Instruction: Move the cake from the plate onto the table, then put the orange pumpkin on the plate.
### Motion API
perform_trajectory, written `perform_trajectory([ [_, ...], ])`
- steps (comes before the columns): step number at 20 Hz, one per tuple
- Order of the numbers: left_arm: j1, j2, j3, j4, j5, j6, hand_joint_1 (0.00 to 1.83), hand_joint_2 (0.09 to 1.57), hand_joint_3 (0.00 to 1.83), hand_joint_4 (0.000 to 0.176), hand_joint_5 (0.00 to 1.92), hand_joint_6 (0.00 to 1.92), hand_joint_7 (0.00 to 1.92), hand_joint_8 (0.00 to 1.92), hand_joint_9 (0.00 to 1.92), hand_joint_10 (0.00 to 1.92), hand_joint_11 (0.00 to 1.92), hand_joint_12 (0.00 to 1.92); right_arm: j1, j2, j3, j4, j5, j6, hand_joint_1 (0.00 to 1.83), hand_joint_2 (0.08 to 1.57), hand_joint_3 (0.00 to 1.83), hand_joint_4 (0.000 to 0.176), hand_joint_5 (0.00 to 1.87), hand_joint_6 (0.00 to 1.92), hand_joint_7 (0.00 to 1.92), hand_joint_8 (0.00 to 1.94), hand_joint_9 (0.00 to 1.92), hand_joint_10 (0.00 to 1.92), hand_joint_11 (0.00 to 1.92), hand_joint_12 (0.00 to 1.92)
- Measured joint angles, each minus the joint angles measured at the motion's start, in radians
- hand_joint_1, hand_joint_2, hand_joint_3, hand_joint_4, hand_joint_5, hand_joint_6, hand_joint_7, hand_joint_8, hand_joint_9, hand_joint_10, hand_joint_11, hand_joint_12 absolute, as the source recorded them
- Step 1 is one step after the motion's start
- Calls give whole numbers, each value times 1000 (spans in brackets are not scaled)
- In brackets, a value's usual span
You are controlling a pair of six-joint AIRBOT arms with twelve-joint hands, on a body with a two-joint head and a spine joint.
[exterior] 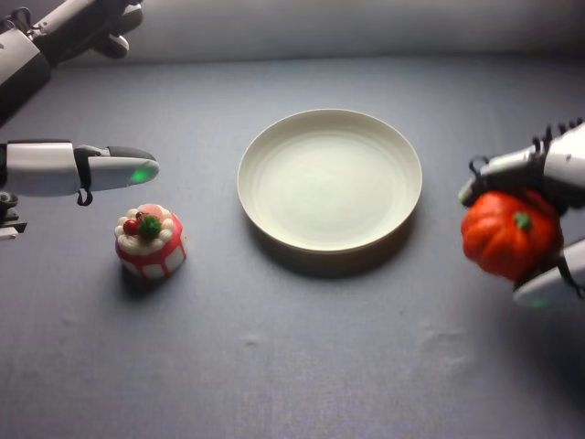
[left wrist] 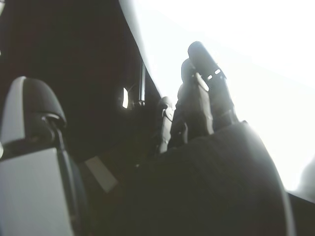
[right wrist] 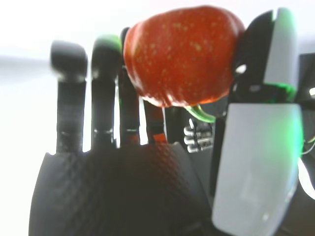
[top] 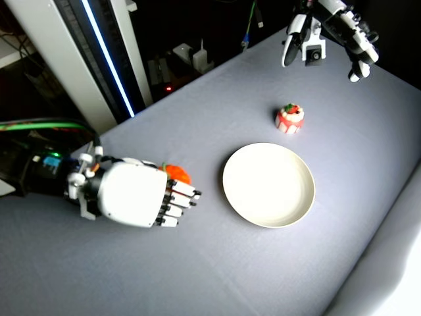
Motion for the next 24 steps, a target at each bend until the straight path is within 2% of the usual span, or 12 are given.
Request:
perform_trajectory([
  [2,0,-1,3,0,0,0,924,927,0,130,0,0,0,0,162,10,0,781,32,3,-9,-41,-3,0,1246,1166,0,0,873,941,922,1370,864,1583,835,1790],
  [6,0,-11,12,2,2,0,899,867,0,131,0,0,0,0,180,8,0,952,107,-4,5,-95,5,2,1240,1161,2,0,861,992,934,1319,824,1504,776,1771],
  [7,0,-16,16,5,4,0,898,824,0,145,0,0,0,0,148,6,0,764,118,-24,32,-93,9,2,1200,1183,3,0,876,1052,832,1386,679,1489,636,1783],
  [10,-4,-29,26,17,-1,0,917,829,0,137,0,0,0,0,153,6,0,759,147,-106,100,-110,-12,2,1198,1187,1,0,894,1027,803,1430,588,1559,513,1874],
  [11,-4,-39,31,20,-6,0,925,842,1,131,0,0,0,0,120,1,0,795,156,-141,125,-115,-13,2,1212,1183,0,0,902,997,817,1443,640,1638,591,1905],
  [13,-15,-56,43,37,2,0,913,832,0,145,0,0,0,0,112,2,0,822,166,-185,156,-118,-1,2,1214,1160,0,0,931,997,876,1318,752,1551,698,1777],
  [16,-37,-68,63,50,-4,0,966,809,0,161,0,0,0,0,42,1,0,930,168,-237,208,-116,2,2,1231,1193,9,0,859,998,824,1536,831,1875,851,1919],
  [18,-48,-90,77,56,-6,0,993,844,2,174,0,0,0,0,43,8,0,856,168,-271,254,-101,-3,2,1212,1186,0,0,822,1099,887,1375,763,1649,677,1902],
  [19,-54,-99,81,70,-5,0,992,845,1,161,0,0,0,0,38,4,0,905,168,-284,272,-95,-5,2,1201,1187,0,0,806,1150,897,1325,761,1544,656,1851],
  [21,-63,-106,82,95,-3,1,979,841,0,156,0,0,0,0,36,2,0,880,168,-298,289,-82,-6,6,1208,1180,0,0,829,1107,904,1328,782,1523,675,1827],
  [23,-69,-114,89,95,-5,0,980,842,0,174,0,0,0,0,41,2,0,757,168,-299,291,-74,-5,7,1234,1179,0,0,869,981,877,1446,820,1753,780,1917],
  [24,-76,-117,93,94,-1,0,964,840,0,176,0,0,0,0,69,13,0,730,168,-301,301,-68,-1,11,1234,1175,0,0,867,999,892,1412,818,1742,786,1920],
])
